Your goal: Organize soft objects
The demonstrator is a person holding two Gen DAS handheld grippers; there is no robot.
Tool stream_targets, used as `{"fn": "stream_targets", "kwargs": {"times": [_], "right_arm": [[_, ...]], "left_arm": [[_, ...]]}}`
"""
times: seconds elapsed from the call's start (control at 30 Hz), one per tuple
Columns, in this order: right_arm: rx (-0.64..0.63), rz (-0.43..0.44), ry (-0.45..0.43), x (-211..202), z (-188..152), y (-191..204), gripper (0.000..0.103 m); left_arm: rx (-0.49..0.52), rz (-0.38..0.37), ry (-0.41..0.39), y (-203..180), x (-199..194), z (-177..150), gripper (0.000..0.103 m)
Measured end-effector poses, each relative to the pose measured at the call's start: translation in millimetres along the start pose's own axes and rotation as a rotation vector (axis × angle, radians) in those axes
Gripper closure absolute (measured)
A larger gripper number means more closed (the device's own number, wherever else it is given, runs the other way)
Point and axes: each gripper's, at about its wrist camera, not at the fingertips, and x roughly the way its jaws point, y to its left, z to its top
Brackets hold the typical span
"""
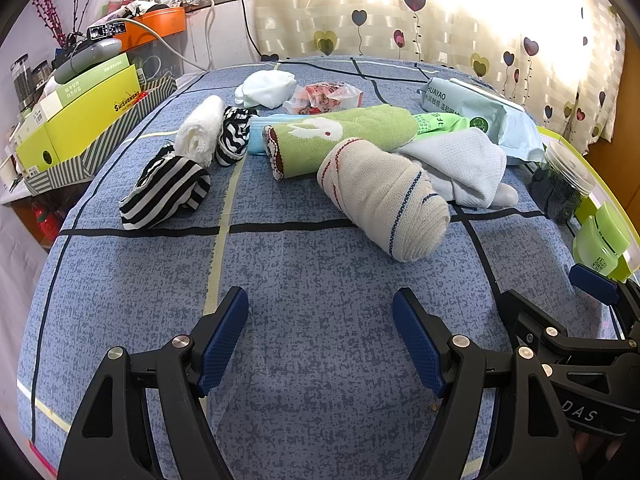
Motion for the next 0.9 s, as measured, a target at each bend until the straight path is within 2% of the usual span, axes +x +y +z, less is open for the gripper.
{"fn": "stream_targets", "kwargs": {"times": [0.7, 0.9], "right_arm": [[0.000, 0.000, 0.000, 0.0, -0.3, 0.6, 0.002], [0.000, 0.009, 0.004, 0.0, -1.3, 0.2, 0.002]], "left_arm": [[0.004, -0.002, 0.010, 1.1, 1.2, 0.0, 0.028], [0.041, -0.035, 0.030, 5.2, 0.9, 1.2, 0.028]]}}
